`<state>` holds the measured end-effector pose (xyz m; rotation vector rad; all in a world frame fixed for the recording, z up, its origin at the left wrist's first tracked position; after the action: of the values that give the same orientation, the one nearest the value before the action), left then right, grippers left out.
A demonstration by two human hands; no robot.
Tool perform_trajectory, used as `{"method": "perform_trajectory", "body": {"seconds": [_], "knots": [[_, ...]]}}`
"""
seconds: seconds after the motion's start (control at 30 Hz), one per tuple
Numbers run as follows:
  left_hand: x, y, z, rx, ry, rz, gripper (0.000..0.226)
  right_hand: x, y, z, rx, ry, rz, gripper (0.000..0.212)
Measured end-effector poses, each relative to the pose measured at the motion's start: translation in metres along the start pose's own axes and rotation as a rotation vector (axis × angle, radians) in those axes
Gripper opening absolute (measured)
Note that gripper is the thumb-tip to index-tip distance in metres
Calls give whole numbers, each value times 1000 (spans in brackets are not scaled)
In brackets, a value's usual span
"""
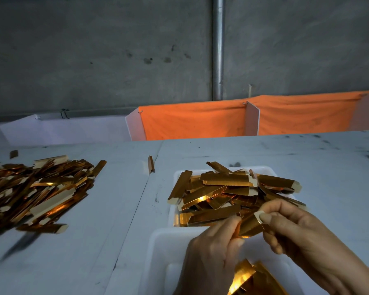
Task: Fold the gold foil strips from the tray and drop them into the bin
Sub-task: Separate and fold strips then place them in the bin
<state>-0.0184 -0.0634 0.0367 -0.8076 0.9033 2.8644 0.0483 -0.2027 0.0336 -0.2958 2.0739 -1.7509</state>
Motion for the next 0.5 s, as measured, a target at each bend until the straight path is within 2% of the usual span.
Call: {"method": "perform_trajectory", "body": {"seconds": [0.07, 0.17, 0.27, 0.4, 0.5], "knots": [[0, -3, 1, 108, -21, 52, 43, 0, 0, 0, 2, 15, -13, 17], [2, -11, -3, 181, -53, 87, 48, 0, -4, -1, 13, 40, 21, 3], [1, -7, -7, 59, -69, 29, 42, 0, 2, 3, 43, 51, -17, 14], [-1, 1, -4, -43, -21, -43, 42, 1, 9, 5, 48, 52, -128, 7], [-2, -1, -8, -83, -123, -3, 43, 3, 10, 1, -89, 48, -196, 14]]}}
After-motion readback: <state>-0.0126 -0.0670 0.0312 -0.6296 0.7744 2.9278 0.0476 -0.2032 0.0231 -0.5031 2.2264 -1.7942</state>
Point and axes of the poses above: each hand's wrist, its own x-axis away from the middle knuckle, its own z-axis out of the back of the hand, y = z × x, the point moved 5 cm from there along -x, towards the middle knuckle, and after that the axes turned 14 degrees about z, right-handed, at the moved point
